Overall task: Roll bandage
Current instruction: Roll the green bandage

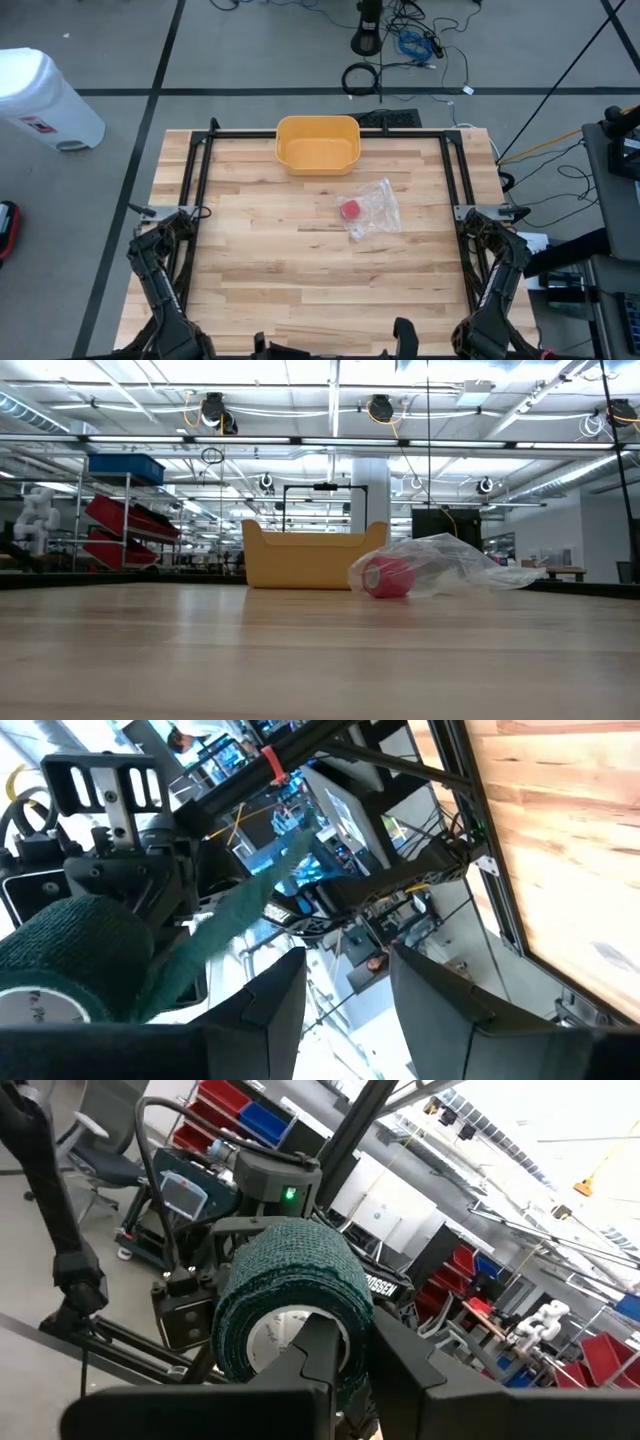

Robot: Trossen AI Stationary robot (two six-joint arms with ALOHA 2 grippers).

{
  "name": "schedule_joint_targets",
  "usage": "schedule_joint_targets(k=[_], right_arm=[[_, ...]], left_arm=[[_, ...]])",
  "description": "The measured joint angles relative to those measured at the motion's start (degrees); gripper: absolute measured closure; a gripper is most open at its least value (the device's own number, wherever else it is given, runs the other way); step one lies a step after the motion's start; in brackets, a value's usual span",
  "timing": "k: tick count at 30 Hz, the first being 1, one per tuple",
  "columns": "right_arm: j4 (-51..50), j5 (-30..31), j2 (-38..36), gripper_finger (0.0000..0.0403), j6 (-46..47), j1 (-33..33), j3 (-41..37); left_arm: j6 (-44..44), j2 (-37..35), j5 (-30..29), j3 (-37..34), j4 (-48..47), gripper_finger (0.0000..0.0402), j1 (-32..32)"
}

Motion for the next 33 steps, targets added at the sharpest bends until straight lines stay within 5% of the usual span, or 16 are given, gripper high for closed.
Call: schedule_joint_targets(k=[16, 33], right_arm=[[-4.1, 0.2, -3.51, 0.0369, -2.4, -4.46, -0.02], [-45.56, -5.93, -18.21, 0.0369, 25.39, -8.17, 0.0]], left_arm=[[0.09, 0.0, 0.14, -0.02, 0.1, 0.0249, 0.09], [-8.82, -5.9, 0.48, -0.09, -0.14, 0.0249, 5.9]])
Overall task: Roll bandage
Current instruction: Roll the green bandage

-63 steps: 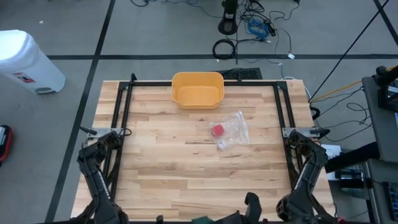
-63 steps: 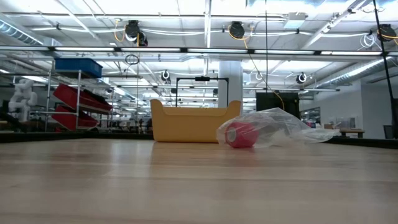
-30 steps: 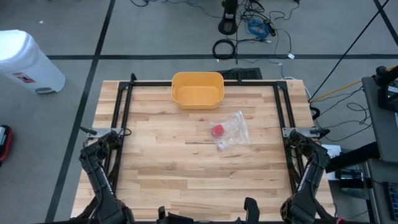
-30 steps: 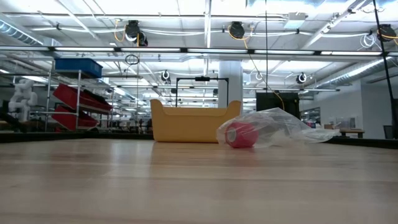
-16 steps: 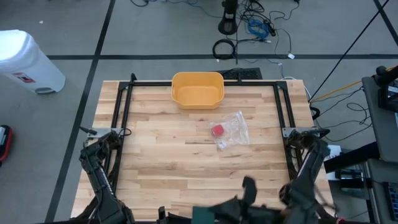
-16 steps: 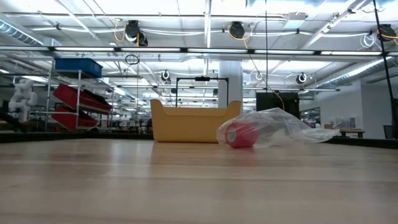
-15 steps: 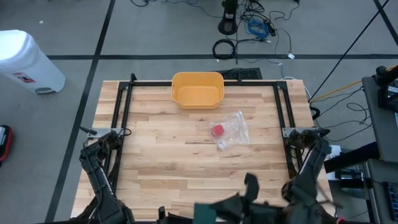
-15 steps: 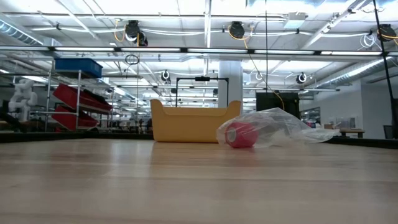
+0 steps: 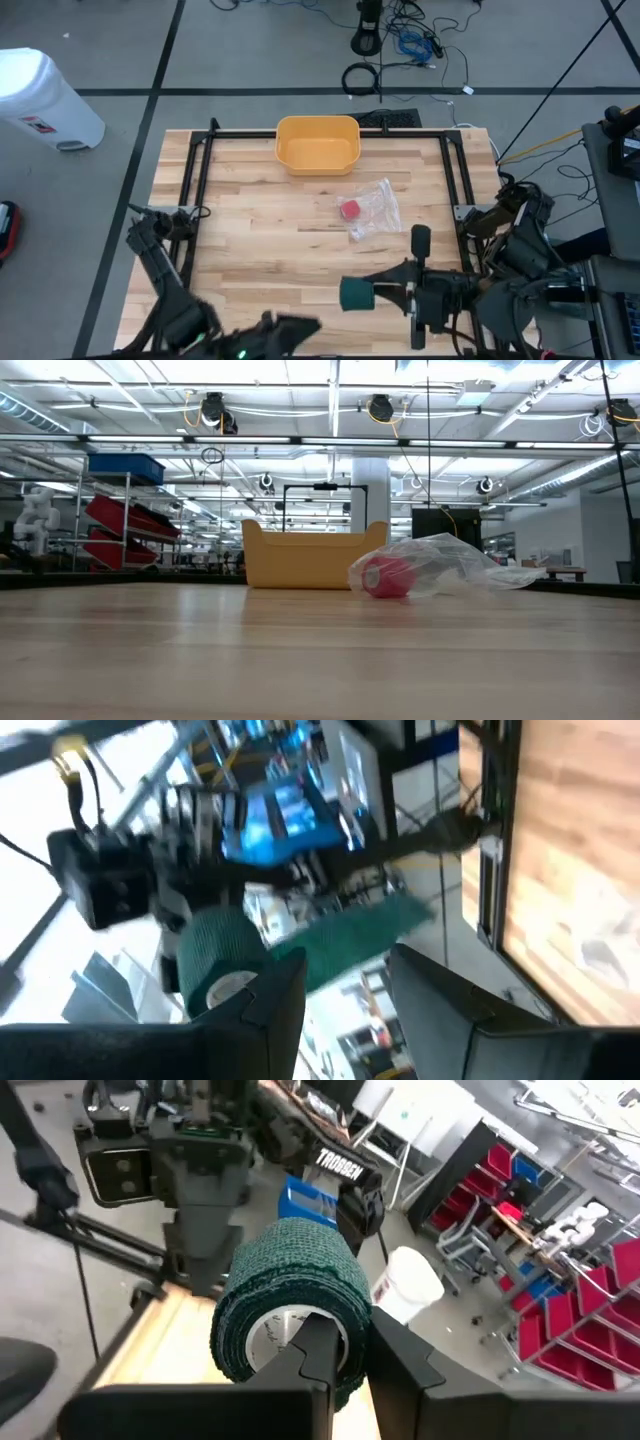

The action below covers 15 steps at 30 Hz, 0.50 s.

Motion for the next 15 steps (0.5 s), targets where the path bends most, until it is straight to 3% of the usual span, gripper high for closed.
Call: schedule_joint_targets(k=[10, 15], right_arm=[[-14.15, -0.1, -3.05, 0.0369, 5.28, -5.11, -0.02], [-21.65, -4.62, -8.46, 0.0369, 8.54, -10.05, -0.02]], left_arm=[[-2.31, -1.63, 5.16, 0.02, -4.12, 0.0249, 10.32], [-13.67, -3.65, 11.43, 0.02, -12.71, 0.0249, 14.26]])
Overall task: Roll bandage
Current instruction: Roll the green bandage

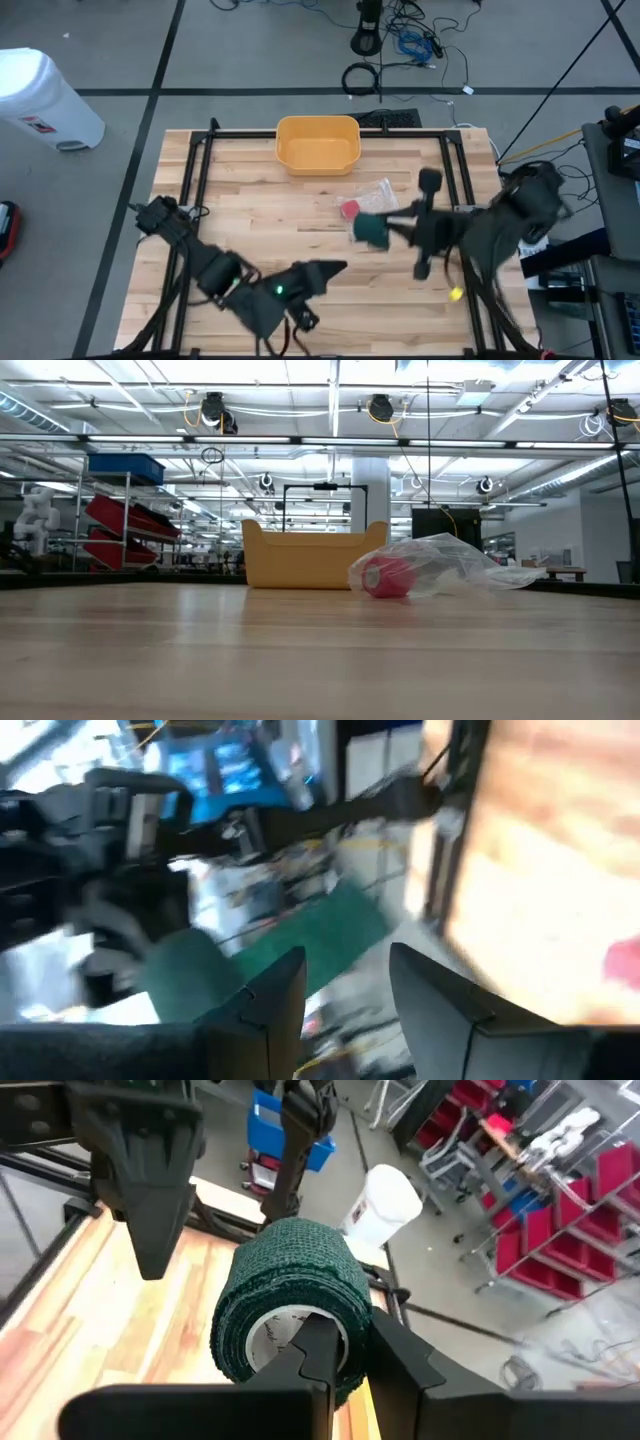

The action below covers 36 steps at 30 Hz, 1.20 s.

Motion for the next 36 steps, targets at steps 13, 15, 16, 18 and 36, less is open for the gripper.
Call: schedule_joint_targets(k=[13, 15, 16, 18, 36], right_arm=[[-2.14, -12.1, -4.66, 0.0369, -5.34, -11.8, -0.49], [-2.1, -13.64, -4.71, 0.0369, -5.1, -13.62, -1.98], [-2.04, -14.39, -4.71, 0.0369, -5.1, -14.55, -3.06], [-1.71, -16.28, -4.85, 0.0369, -5.17, -16.55, -5.86], [39.2, -47.93, -25.95, 0.0369, -13.26, -42.06, -51.95]], left_arm=[[-16.81, -2.36, 18.25, 0.0, -15.05, 0.0255, 12.86], [-18.44, -2.36, 22.39, 0.0, -16.37, 0.0263, 14.06], [-19.05, -2.35, 24.14, 0.0, -16.49, 0.0268, 14.47], [-19.11, -2.34, 26.68, 0.0, -16.92, 0.0279, 15.07], [-38.15, -2.21, 27.23, -11.02, -19.02, 0.0333, 16.48]])
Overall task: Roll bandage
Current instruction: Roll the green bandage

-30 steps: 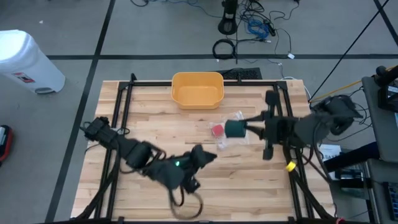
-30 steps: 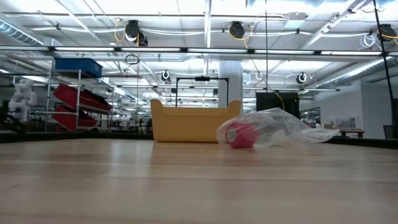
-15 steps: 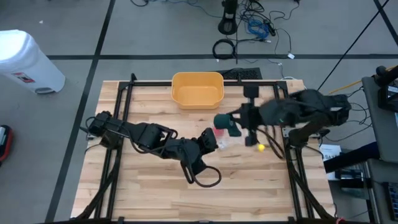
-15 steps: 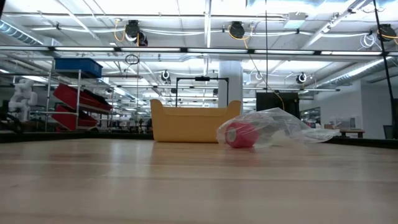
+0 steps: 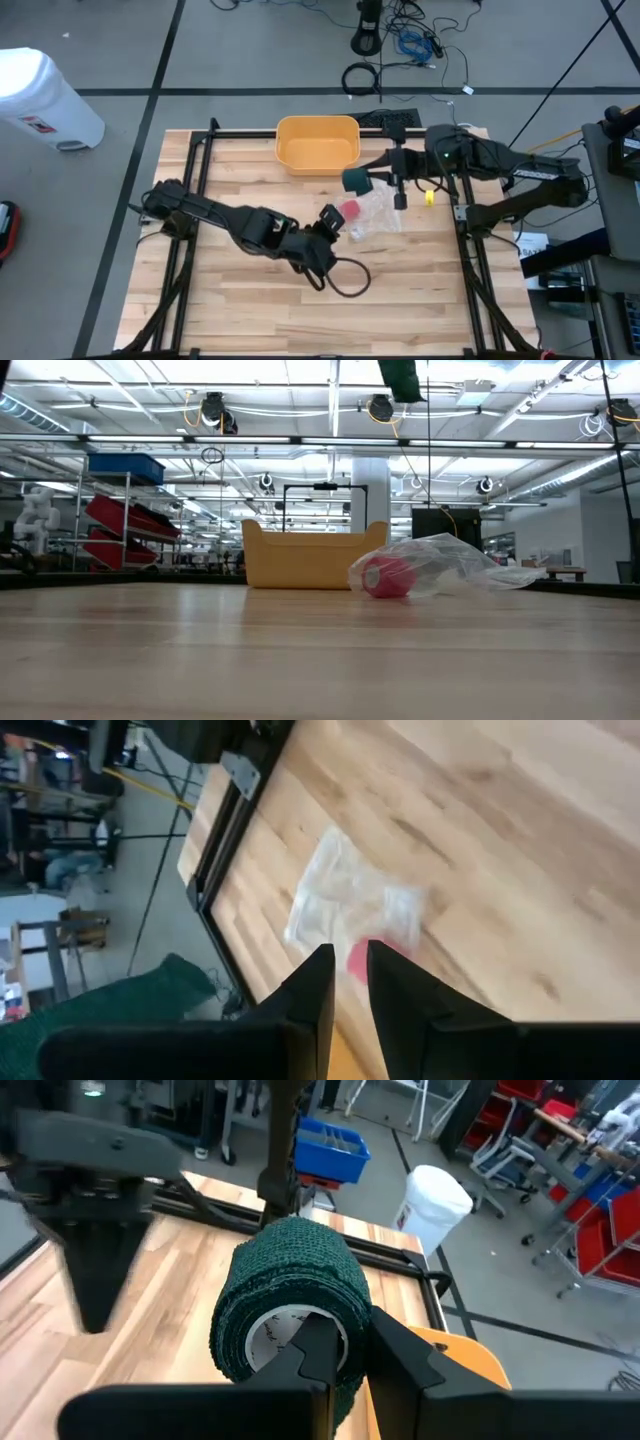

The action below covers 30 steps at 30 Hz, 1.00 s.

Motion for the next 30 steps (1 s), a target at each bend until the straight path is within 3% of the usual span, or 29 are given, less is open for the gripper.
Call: schedule_joint_targets(k=[8, 16, 24, 30], right_arm=[[4.07, -8.24, -5.48, 0.0369, 1.24, -2.49, -9.94], [8.43, -13.41, -8.26, 0.0369, 2.53, -2.78, -16.28], [18.33, -13.42, -11.08, 0.0369, 4.7, -2.78, -25.52], [33.44, -13.19, -14.43, 0.0369, 7.91, -2.78, -35.74]], left_arm=[[-0.95, -0.07, -1.48, -12.12, 20.99, 0.0333, -0.1], [-3.76, -0.1, -2.79, -20.59, 25.98, 0.0333, 2.5], [13.45, -0.09, -0.58, -24.84, 52.09, 0.0333, -1.92], [20.54, -0.11, -1.19, -24.75, 56.17, 0.0333, -2.89]])
